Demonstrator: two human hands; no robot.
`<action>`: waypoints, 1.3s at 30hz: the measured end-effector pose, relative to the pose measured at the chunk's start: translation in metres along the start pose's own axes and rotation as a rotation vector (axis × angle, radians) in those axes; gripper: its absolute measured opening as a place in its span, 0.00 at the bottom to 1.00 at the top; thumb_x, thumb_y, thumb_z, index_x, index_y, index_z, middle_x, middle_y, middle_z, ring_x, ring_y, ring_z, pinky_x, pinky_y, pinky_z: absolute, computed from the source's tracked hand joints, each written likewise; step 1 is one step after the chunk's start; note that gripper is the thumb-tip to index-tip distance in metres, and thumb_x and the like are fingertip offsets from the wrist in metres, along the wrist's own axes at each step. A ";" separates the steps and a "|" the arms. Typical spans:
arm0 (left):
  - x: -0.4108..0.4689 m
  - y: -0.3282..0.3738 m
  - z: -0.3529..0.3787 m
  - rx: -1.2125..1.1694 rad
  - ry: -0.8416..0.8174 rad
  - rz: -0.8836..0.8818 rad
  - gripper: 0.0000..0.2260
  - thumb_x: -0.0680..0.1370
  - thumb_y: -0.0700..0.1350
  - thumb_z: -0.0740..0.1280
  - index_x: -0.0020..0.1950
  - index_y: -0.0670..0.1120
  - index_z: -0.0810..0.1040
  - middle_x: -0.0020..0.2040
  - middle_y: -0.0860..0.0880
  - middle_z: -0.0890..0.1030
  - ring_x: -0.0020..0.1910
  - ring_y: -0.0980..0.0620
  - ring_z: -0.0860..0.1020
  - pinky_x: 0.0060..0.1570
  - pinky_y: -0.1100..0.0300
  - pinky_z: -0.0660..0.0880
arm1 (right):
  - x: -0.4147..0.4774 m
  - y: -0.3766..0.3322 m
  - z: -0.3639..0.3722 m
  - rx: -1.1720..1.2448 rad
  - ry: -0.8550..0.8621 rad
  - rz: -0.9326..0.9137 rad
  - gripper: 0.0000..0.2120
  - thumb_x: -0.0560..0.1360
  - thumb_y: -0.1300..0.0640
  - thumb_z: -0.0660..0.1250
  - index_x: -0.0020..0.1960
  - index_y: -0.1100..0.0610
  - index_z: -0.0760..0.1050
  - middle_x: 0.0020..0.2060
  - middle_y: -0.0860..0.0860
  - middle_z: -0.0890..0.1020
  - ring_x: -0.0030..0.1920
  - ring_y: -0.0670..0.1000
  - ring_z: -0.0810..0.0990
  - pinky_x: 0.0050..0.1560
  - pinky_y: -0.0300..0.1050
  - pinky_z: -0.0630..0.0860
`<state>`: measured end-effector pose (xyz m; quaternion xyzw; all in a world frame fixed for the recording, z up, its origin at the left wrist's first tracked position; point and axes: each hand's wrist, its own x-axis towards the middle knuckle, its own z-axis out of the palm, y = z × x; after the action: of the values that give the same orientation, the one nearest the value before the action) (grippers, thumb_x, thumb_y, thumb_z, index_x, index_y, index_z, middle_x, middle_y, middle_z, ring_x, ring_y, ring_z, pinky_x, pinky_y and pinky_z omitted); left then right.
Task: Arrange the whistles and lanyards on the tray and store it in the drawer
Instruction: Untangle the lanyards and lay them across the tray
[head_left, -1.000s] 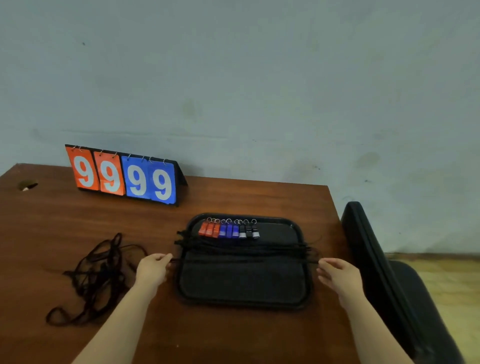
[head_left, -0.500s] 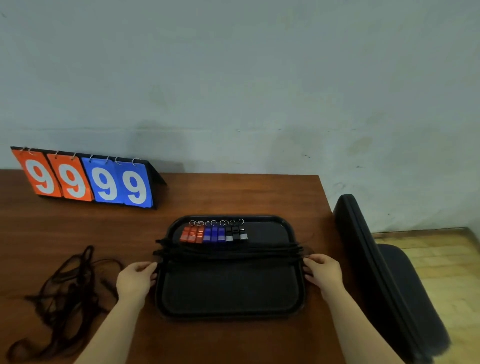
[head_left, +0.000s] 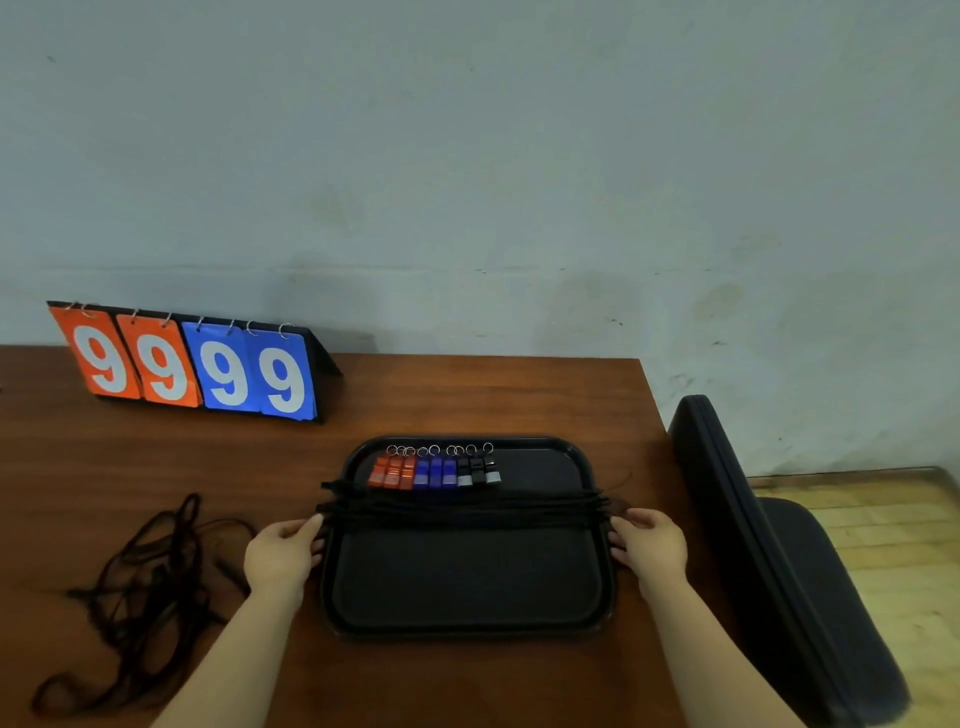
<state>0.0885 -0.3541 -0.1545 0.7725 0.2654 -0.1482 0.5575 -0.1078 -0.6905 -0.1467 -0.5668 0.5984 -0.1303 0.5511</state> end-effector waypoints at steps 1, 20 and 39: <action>-0.002 0.001 -0.003 -0.012 0.007 -0.001 0.12 0.76 0.40 0.70 0.57 0.36 0.78 0.45 0.43 0.81 0.46 0.46 0.80 0.51 0.49 0.79 | -0.003 -0.001 -0.001 -0.001 0.021 -0.008 0.18 0.75 0.65 0.70 0.64 0.61 0.74 0.49 0.55 0.82 0.44 0.51 0.82 0.45 0.48 0.82; -0.057 -0.022 -0.055 0.027 0.013 0.115 0.08 0.81 0.42 0.62 0.52 0.39 0.78 0.40 0.42 0.80 0.36 0.45 0.77 0.42 0.52 0.74 | -0.073 -0.014 0.020 -0.202 -0.195 -0.273 0.03 0.79 0.59 0.66 0.49 0.57 0.78 0.43 0.53 0.82 0.41 0.50 0.81 0.40 0.45 0.78; -0.040 -0.075 -0.207 0.002 0.203 -0.049 0.07 0.82 0.44 0.62 0.54 0.44 0.78 0.43 0.44 0.81 0.39 0.46 0.78 0.42 0.50 0.77 | -0.182 -0.013 0.180 -0.469 -0.608 -0.523 0.04 0.79 0.59 0.65 0.47 0.54 0.78 0.43 0.52 0.82 0.38 0.48 0.81 0.41 0.43 0.76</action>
<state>-0.0007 -0.1516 -0.1229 0.7774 0.3392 -0.0832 0.5232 -0.0011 -0.4606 -0.1075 -0.8205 0.2602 0.0460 0.5069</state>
